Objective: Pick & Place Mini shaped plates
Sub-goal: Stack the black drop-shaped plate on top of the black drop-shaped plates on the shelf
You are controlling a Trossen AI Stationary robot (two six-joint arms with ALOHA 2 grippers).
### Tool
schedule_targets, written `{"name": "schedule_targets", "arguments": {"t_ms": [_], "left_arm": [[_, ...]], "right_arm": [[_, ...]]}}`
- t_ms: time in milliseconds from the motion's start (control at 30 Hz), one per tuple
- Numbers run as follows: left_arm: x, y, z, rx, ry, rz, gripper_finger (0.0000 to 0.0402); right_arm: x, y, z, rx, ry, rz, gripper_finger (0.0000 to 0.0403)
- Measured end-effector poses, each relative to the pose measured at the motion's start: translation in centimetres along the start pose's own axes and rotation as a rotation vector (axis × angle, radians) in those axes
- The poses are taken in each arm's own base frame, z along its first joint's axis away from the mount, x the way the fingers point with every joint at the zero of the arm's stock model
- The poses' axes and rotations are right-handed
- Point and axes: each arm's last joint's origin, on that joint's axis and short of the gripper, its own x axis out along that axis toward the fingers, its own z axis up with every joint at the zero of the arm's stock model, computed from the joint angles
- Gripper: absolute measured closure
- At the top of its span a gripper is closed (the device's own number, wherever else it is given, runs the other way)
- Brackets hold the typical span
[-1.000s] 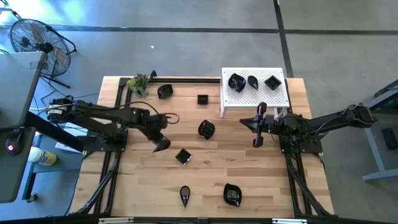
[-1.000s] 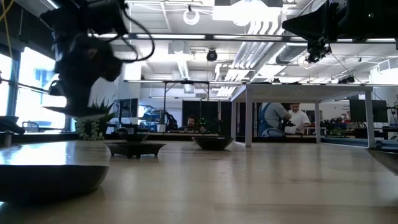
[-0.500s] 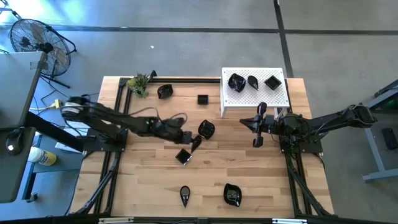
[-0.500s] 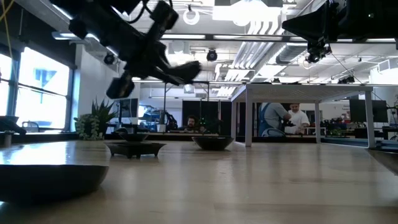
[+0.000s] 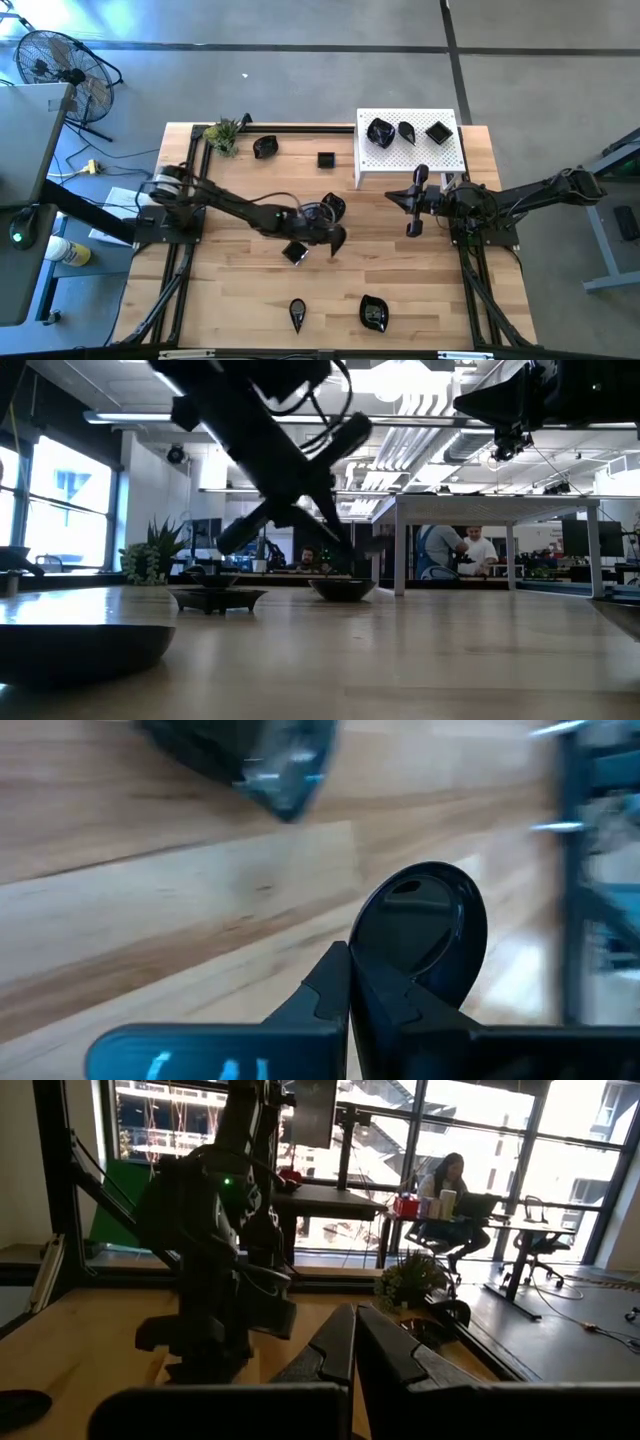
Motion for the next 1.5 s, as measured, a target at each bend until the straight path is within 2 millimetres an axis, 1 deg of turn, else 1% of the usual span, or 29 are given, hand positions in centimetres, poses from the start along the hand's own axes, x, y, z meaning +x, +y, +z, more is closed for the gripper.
{"name": "schedule_targets", "arguments": {"t_ms": [33,133,300,567,667,733,800,867,1033,1167,1300,1433,1500], "left_arm": [[0.2,-0.2,0.0,0.005,0.004,0.025,0.0401],[0.8,-1.0,-0.2,0.004,0.024,0.019,0.0401],[0.9,-1.2,-0.4,-0.036,0.031,0.021,0.0401],[0.9,-0.7,-0.3,-0.057,-0.007,0.070,0.0400],[2.3,-0.1,-0.7,-0.056,-0.009,0.078,0.0400],[2.8,0.7,-0.9,-0.049,0.000,0.116,0.0400],[3.1,0.3,-1.0,-0.066,0.028,0.082,0.0400],[3.1,0.4,-1.1,-0.077,0.045,0.090,0.0400],[3.3,0.6,-1.1,-0.035,0.050,0.097,0.0396],[3.3,0.6,-1.1,-0.021,0.055,0.102,0.0365],[3.3,0.6,-1.1,-0.022,0.098,0.101,0.0314],[3.3,0.5,-0.4,0.029,0.121,0.085,0.0271],[2.8,0.1,0.2,0.068,0.114,0.073,0.0258]], "right_arm": [[0.0,0.0,0.0,0.000,0.001,0.000,0.0402],[0.0,0.0,-0.1,-0.002,0.006,0.001,0.0401],[0.0,0.0,0.0,-0.002,0.006,0.001,0.0402],[0.0,0.0,0.0,-0.004,0.005,0.001,0.0402],[0.0,0.0,0.0,-0.005,0.006,0.001,0.0401],[0.0,0.0,0.0,-0.004,0.006,0.001,0.0401],[0.0,0.0,-0.1,-0.004,0.007,0.001,0.0402],[0.0,0.0,0.0,-0.003,0.006,0.002,0.0402],[0.0,0.0,0.0,-0.002,0.005,0.003,0.0401],[0.0,0.0,0.0,-0.002,0.004,0.003,0.0402],[0.0,0.0,0.0,0.001,0.004,0.004,0.0401],[0.0,0.0,0.0,0.003,0.004,0.004,0.0401],[0.0,0.0,0.0,0.006,0.004,0.004,0.0401]]}}
